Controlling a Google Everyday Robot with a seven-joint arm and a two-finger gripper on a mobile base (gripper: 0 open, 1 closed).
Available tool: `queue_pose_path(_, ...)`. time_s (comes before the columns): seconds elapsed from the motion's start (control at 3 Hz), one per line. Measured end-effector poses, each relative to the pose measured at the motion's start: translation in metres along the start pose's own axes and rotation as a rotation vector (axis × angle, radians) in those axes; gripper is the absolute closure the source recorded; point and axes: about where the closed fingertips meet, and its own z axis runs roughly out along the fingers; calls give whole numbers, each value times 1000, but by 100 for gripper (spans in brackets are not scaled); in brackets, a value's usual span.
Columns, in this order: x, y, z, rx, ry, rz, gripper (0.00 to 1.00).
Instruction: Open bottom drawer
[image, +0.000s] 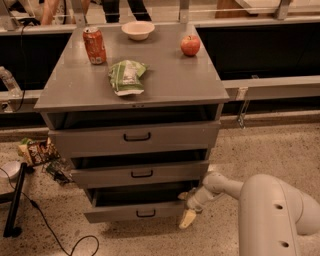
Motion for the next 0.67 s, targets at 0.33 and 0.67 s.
queue_pose_path(0.33,-2,-24,7,14,-2,-26,19)
queue_pose_path(0.67,5,-36,29,-12,0,-32,18)
